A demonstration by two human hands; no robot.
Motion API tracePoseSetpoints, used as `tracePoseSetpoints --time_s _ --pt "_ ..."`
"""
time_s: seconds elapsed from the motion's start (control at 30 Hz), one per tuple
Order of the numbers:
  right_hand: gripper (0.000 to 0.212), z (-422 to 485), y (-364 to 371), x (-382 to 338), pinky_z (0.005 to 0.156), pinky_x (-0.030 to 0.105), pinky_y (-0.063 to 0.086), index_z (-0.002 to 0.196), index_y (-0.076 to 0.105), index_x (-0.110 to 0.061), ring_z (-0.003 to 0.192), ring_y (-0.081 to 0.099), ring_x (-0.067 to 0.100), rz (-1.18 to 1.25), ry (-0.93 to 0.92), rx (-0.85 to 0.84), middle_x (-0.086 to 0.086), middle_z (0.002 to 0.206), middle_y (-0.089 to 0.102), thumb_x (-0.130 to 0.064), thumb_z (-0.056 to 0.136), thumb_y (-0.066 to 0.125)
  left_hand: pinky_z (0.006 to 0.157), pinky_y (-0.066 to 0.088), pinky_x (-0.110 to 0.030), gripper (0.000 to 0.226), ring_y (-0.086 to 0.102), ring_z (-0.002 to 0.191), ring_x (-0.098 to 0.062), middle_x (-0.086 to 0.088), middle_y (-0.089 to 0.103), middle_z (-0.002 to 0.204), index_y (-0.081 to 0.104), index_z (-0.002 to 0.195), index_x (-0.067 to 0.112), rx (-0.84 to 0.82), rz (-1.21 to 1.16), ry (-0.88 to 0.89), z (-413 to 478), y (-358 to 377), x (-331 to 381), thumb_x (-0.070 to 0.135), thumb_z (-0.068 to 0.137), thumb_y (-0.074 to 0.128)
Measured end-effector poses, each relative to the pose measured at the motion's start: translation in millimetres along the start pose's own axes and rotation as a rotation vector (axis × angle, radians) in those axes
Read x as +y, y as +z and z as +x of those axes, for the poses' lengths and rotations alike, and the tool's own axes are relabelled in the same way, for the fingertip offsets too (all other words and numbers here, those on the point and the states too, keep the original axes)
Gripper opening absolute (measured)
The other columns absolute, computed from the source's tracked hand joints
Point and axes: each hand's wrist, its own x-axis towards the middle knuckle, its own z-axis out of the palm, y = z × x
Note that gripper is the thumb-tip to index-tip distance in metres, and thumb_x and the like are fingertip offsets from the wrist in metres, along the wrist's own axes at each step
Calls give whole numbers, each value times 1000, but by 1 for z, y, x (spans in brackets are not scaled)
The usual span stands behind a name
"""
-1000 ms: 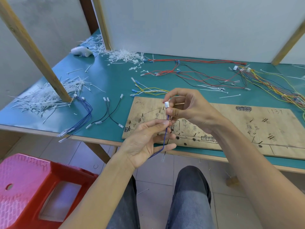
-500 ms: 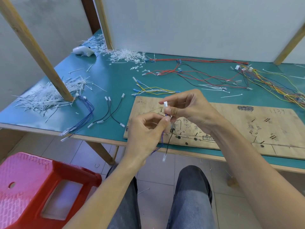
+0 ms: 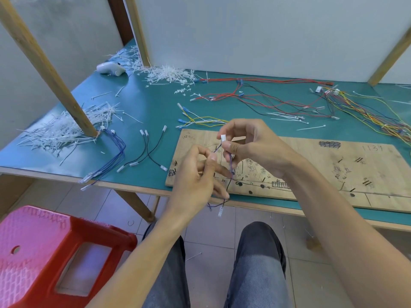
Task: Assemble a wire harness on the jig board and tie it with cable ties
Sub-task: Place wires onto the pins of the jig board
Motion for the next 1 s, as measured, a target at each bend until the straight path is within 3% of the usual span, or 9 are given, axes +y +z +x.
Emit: tracePoseSetpoints --time_s 0.13,0.23,0.3,0.43,0.53,0.67,0.73,0.87,1.0 --pt "10 8 2 2 56 35 52 109 65 2 66 59 23 17 27 58 13 85 59 -1 101 67 45 46 -27 16 56 47 -23 -10 79 83 40 101 28 -134 -17 -75 -3 6 -8 40 112 41" --pt "17 13 3 5 56 33 53 118 62 2 66 60 21 21 11 119 15 87 56 0 102 64 55 43 -13 12 63 58 -7 3 79 85 46 104 32 -72 133 -20 -4 8 -16 42 110 45" --pt "21 15 4 7 57 33 55 122 63 -2 68 61 21 18 -6 123 14 87 56 2 102 63 62 45 -17 11 67 70 -2 13 75 80 56 103 36 26 295 24 -2 9 -19 42 108 49" --pt "15 22 5 12 58 31 56 116 70 -4 69 64 22 13 -22 147 14 89 56 -2 102 66 58 40 -26 36 49 58 -4 7 57 64 66 85 21 -29 449 3 3 6 -20 40 109 48" --pt "13 29 2 18 58 31 57 112 71 -4 67 66 23 -19 -17 188 12 83 59 -5 100 70 65 48 -19 38 61 66 2 13 71 73 71 80 24 -18 336 -74 3 4 -17 38 109 49" --pt "11 42 -7 30 64 34 58 107 74 -7 64 68 20 -201 13 295 7 76 70 -8 97 75 79 56 -36 37 71 77 -5 12 76 74 68 84 25 14 335 -73 -2 6 -15 36 111 45" --pt "9 50 -10 38 72 33 54 103 76 -13 65 65 14 -374 26 344 8 77 74 -13 95 78 75 53 -37 34 68 70 -8 9 72 65 65 86 25 59 402 -40 -6 8 -16 34 111 43" --pt "10 62 -12 51 69 25 43 100 80 -23 57 54 -1 -624 51 389 -8 71 69 -20 91 82 61 47 -44 33 55 58 -21 3 56 55 62 83 24 174 596 76 -12 11 -21 35 110 46" --pt "14 68 -11 60 74 26 51 104 82 -27 63 59 0 -683 125 390 -10 80 75 -27 90 83 52 38 -39 34 48 56 -17 7 53 58 60 84 22 203 873 179 -16 12 -22 35 110 43"
